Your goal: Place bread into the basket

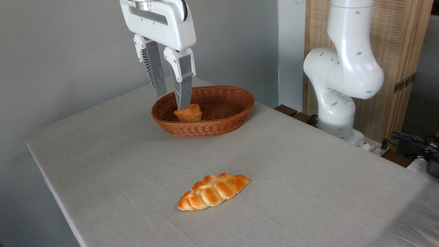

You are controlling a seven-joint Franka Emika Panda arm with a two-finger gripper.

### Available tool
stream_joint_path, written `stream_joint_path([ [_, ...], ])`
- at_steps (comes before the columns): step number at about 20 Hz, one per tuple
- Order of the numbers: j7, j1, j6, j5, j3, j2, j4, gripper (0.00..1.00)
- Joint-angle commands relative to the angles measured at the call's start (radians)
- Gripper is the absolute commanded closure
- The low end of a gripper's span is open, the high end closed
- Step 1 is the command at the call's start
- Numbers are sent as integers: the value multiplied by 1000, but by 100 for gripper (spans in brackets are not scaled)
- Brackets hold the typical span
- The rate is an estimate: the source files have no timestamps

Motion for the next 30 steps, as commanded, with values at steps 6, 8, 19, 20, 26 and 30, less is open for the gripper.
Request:
stream_joint_path([
  [6,0,6,215,14,-3,-27,-239,0],
  [8,9,8,244,34,0,-27,-291,0],
  [19,115,8,250,104,15,-24,-377,0],
  [20,115,8,252,106,15,-24,-395,0],
  [26,164,5,373,112,10,-14,-490,0],
  [30,179,6,436,117,12,-7,-523,0],
])
